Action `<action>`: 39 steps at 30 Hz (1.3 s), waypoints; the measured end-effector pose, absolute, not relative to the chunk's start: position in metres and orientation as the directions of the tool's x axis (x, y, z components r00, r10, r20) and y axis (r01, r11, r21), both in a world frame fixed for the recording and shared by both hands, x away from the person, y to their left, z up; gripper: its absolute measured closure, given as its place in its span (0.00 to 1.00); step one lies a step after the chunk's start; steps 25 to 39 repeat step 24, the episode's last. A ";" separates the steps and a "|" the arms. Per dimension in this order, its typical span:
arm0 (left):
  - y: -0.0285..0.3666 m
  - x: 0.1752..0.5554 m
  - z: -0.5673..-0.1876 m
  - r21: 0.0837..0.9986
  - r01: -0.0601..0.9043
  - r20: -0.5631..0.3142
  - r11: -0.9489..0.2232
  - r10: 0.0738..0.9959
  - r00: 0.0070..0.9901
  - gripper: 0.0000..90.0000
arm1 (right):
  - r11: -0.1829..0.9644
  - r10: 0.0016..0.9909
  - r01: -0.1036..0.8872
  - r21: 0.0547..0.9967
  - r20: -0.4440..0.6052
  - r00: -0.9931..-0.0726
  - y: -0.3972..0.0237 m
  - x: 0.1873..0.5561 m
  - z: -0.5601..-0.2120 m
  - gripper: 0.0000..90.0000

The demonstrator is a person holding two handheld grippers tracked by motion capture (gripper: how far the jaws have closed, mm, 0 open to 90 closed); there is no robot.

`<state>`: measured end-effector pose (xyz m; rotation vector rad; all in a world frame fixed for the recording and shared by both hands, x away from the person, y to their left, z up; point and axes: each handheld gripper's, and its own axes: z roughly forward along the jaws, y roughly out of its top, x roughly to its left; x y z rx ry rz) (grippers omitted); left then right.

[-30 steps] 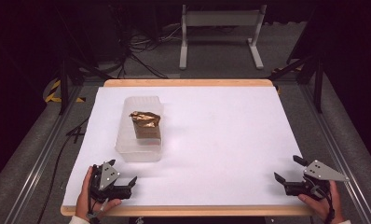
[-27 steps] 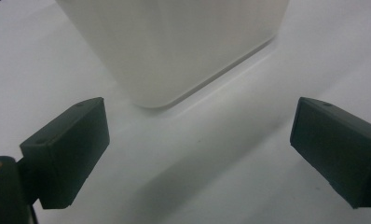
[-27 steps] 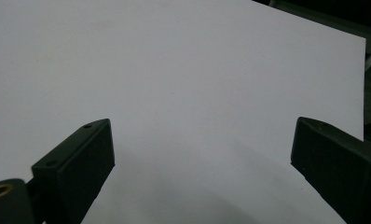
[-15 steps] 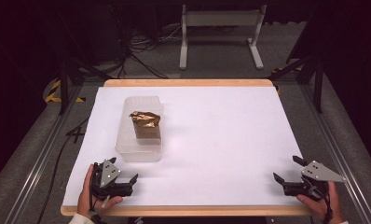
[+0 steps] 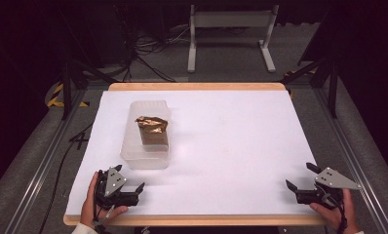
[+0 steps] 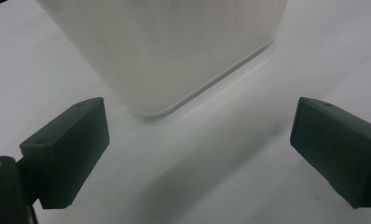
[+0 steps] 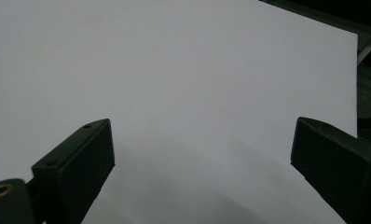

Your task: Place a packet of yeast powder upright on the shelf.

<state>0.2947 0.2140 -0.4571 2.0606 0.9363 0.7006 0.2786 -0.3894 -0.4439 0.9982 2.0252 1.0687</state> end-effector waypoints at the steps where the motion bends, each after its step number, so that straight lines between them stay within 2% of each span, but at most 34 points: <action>1: 0.214 0.295 -0.457 0.805 0.384 0.166 -0.451 0.794 0.584 0.06 | 0.385 0.839 0.325 0.863 -0.181 -0.513 -0.389 0.279 -0.444 0.07; 39: 0.212 0.297 -0.458 0.800 0.388 0.160 -0.458 0.786 0.597 0.06 | 0.387 0.835 0.329 0.862 -0.176 -0.522 -0.390 0.279 -0.444 0.07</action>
